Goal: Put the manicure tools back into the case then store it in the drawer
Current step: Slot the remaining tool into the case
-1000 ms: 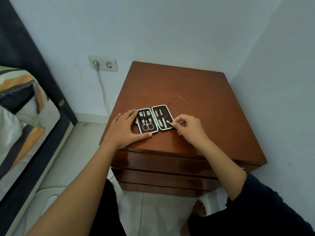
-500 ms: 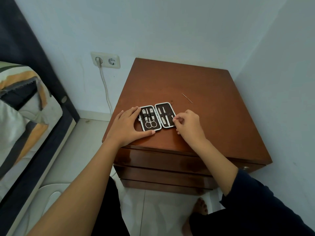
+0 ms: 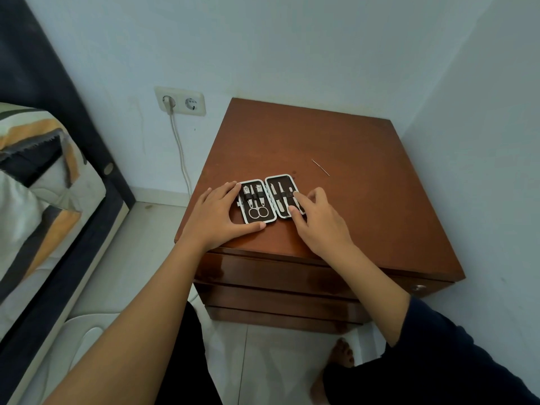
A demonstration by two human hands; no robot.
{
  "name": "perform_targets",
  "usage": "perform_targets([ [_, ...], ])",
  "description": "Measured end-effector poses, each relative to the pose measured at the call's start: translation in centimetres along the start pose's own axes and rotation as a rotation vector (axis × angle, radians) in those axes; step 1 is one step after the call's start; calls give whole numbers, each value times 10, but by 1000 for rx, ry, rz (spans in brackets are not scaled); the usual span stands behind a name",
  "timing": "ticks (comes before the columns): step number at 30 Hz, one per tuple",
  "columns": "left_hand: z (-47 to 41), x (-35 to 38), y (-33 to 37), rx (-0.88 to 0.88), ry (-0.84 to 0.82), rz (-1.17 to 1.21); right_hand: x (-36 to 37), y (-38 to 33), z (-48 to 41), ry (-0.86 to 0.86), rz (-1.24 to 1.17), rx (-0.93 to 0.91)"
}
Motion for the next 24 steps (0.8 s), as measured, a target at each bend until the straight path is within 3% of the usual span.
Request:
perform_targets([
  [8, -1, -2, 1, 6, 8, 11, -2, -1, 20, 68, 161, -100],
  [24, -1, -2, 2, 7, 1, 17, -2, 8, 17, 203, 68, -24],
])
Point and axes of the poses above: each hand's wrist, its own z-axis away from the middle knuckle, its own x-axis out of the palm, y = z × x, the point moved 9 cm from there along -z, towards the middle knuckle, and after that the axes turned 9 degrees about y, right-handed, at the moved point
